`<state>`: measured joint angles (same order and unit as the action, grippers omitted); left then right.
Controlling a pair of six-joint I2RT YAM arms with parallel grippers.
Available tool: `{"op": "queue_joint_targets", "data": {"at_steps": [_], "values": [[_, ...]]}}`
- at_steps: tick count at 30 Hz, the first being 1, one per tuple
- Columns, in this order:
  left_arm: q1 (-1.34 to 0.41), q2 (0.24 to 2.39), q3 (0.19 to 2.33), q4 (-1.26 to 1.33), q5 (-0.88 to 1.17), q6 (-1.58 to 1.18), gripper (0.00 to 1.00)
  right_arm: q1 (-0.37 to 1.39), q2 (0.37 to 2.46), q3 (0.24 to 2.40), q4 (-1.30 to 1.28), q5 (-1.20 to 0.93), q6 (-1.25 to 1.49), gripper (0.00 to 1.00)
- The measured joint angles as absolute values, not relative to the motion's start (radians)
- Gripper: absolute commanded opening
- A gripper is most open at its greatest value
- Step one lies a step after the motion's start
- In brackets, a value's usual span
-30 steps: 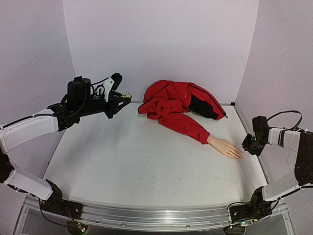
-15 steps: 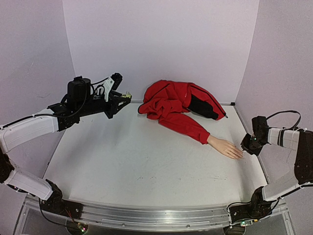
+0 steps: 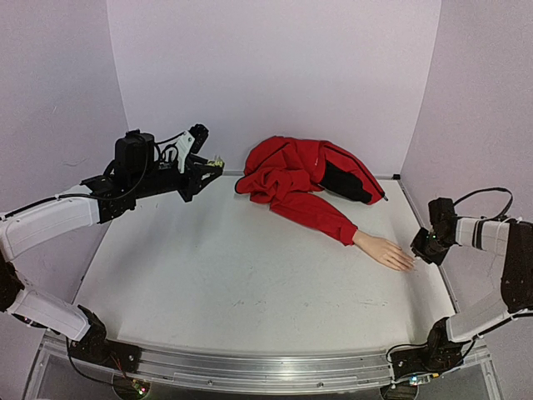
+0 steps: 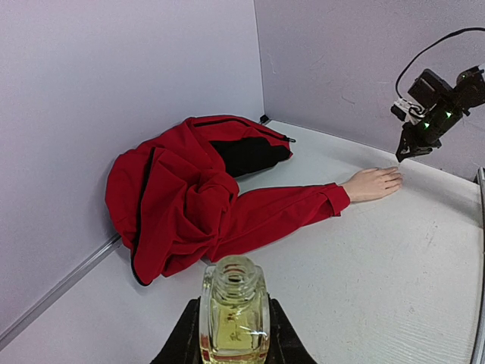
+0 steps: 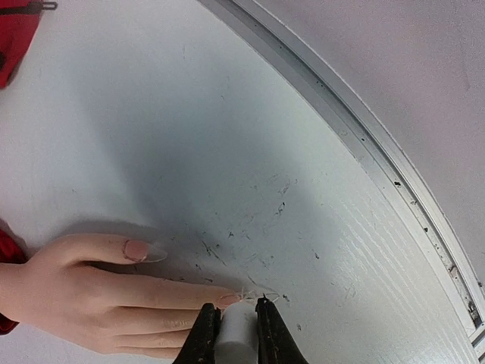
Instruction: Paint the nails
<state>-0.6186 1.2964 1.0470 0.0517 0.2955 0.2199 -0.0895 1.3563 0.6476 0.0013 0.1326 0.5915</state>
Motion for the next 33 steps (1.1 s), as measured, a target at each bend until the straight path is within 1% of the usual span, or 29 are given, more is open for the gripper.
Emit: {"op": "queue_joint_targets", "data": {"at_steps": [21,25,28,33], "values": [[-0.619,1.296,1.047,0.052,0.296,0.22,0.0,-0.089,1.377,0.648,-0.002,0.181,0.609,0.0],[-0.619,1.296,1.047,0.052,0.305,0.218,0.0,-0.089,1.308,0.648,-0.017,0.176,0.607,0.0],[-0.619,1.296,1.047,0.052,0.32,0.211,0.0,-0.089,1.209,0.653,-0.023,0.139,0.582,0.0],[-0.619,1.296,1.047,0.051,0.37,0.203,0.0,-0.089,1.101,0.669,0.052,-0.032,0.534,0.0]]}}
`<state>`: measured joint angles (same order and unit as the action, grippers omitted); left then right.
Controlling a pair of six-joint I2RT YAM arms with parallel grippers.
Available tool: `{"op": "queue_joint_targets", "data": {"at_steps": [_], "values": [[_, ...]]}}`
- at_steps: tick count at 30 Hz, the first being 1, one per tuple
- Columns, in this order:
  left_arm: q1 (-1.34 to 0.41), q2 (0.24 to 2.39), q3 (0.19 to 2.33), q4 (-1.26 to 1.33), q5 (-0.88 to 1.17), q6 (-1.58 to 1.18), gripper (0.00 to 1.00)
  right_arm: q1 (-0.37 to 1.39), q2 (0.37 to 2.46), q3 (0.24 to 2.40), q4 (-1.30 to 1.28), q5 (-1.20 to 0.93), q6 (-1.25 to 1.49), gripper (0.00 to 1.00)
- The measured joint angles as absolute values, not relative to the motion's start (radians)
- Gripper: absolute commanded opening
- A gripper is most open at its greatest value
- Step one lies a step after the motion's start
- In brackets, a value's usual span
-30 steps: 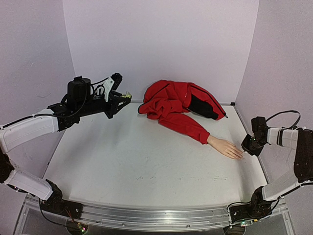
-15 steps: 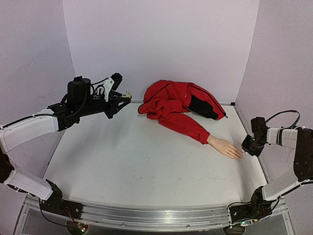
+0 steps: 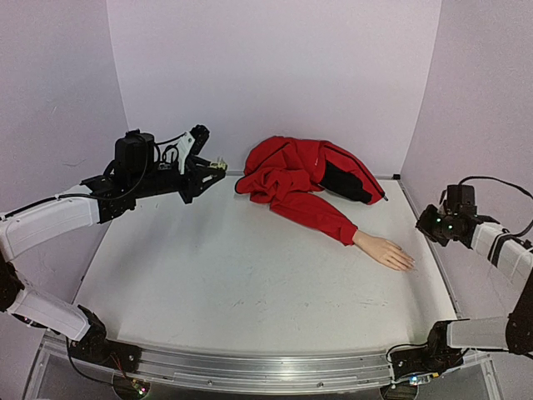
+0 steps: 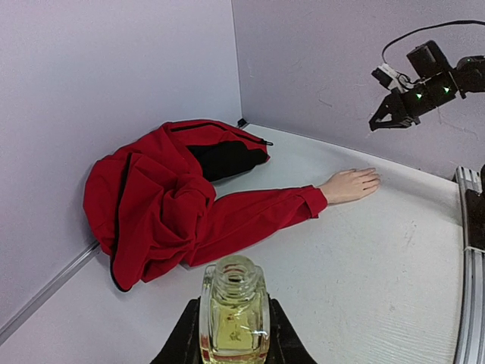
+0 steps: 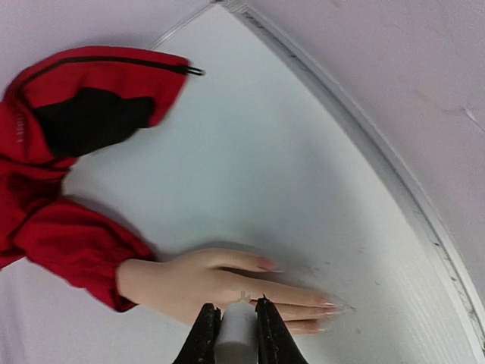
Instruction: Paint the nails
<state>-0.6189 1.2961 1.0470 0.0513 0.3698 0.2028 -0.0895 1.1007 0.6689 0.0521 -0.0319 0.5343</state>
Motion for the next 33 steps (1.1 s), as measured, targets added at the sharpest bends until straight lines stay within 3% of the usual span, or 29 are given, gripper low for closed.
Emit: {"op": "queue_joint_targets", "data": {"at_steps": [6,13,25,33], "values": [[-0.652,1.296,1.047,0.051,0.419,0.166,0.0,-0.062,1.1,0.66,0.198,-0.308,0.516,0.0],[-0.812,1.277,0.998,0.057,0.396,0.121,0.0,0.141,1.071,0.629,0.275,-0.427,0.495,0.0],[-0.904,1.347,0.958,0.059,0.315,0.009,0.0,0.403,1.067,0.623,0.307,-0.484,0.495,0.0],[-0.934,1.346,0.884,0.081,0.283,0.089,0.0,0.633,1.19,0.786,0.316,-0.432,0.505,0.0]]}}
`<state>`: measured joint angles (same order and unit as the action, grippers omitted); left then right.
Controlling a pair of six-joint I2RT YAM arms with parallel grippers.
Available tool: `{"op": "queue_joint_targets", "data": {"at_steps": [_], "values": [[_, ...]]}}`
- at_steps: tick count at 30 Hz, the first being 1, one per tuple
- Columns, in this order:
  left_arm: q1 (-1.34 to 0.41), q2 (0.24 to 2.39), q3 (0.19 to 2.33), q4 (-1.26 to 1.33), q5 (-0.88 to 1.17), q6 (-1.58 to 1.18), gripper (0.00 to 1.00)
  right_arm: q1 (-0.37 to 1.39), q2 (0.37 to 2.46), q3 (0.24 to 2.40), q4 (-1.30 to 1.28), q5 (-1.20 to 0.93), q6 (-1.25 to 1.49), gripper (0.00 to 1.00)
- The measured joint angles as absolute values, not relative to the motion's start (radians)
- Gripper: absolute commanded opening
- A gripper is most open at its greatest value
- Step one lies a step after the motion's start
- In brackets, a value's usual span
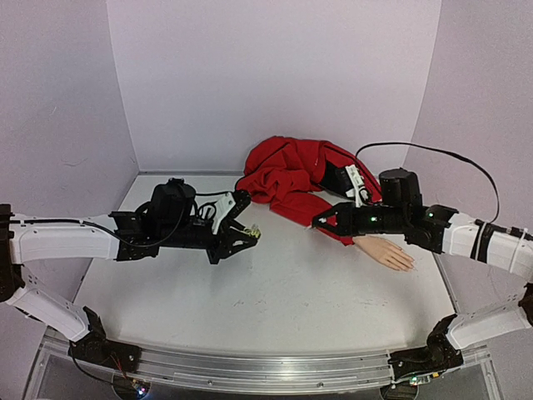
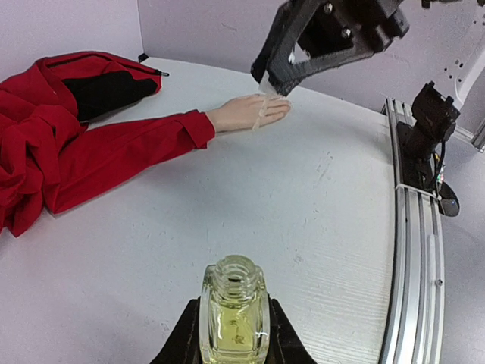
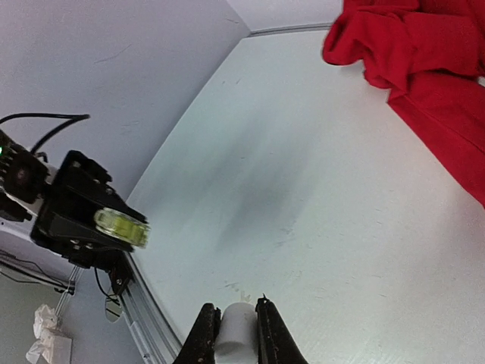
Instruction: Paint the nails
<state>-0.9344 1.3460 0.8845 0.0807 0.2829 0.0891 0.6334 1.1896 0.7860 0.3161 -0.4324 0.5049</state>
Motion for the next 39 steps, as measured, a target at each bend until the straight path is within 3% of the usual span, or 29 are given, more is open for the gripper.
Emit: {"op": "queue_joint_targets", "data": {"at_steps": [8,16,39], "values": [[-0.942,1.327,0.834,0.08,0.271,0.169,0.0,0.831,1.329,0.999,0.313,-0.381,0.498,0.0],[-0.959,1.306,0.815,0.091,0.236,0.214,0.0,0.907,1.443,1.136,0.306,-0.347,0.479,0.0],[-0.973,1.306,0.809,0.099,0.154,0.265,0.0,0.94,1.483,1.175,0.232,-0.314,0.445,0.0]]}}
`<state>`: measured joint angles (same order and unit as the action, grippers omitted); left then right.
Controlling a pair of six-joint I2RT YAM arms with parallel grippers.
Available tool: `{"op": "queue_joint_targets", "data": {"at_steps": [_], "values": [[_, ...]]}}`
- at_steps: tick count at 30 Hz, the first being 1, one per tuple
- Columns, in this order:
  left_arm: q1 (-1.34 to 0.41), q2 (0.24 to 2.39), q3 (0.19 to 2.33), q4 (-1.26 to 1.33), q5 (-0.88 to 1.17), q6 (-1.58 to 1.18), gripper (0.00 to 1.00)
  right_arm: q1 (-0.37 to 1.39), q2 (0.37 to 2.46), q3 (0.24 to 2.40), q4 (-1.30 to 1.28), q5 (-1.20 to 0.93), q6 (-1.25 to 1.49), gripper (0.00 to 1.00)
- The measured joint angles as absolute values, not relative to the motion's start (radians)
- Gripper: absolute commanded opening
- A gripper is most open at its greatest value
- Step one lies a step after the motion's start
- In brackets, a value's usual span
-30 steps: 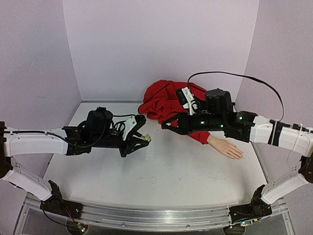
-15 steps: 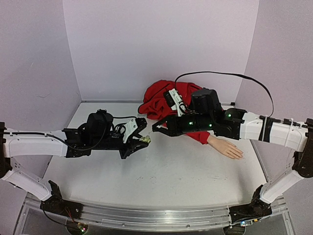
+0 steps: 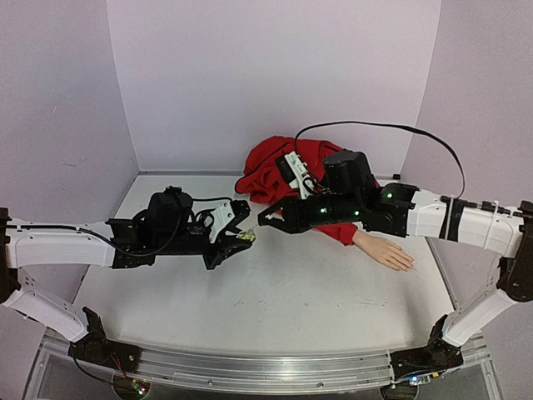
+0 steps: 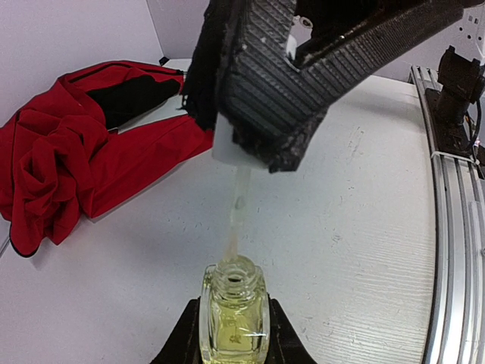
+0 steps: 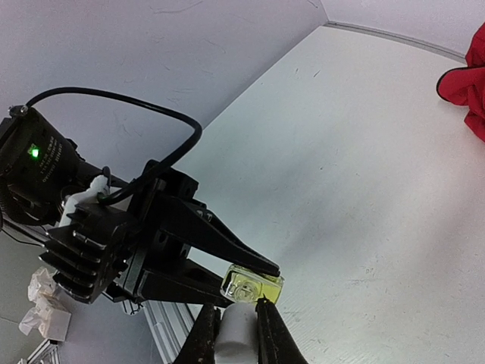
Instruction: Paint the nails
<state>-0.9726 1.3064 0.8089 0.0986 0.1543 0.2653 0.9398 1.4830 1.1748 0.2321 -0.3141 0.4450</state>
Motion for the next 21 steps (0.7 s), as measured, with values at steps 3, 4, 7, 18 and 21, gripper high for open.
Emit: {"op": "queue_joint_targets", "data": {"at_steps": [3,4,7,18,21], "values": [[-0.973,1.306,0.809,0.099,0.154,0.265,0.0,0.942,1.487,1.176,0.231,-0.314,0.442,0.0],[-0.973,1.306,0.809,0.099,0.154,0.265,0.0,0.944,1.488,1.177,0.231,-0.314,0.441,0.0],[-0.973,1.306,0.809,0.099,0.154,0.265,0.0,0.945,1.49,1.18,0.231,-0.314,0.441,0.0],[-0.974,1.309,0.809,0.102,0.154,0.266,0.0,0.952,1.522,1.194,0.218,-0.3,0.436,0.0],[-0.974,1.311,0.809,0.101,0.154,0.266,0.0,0.954,1.522,1.196,0.213,-0.298,0.432,0.0]]}}
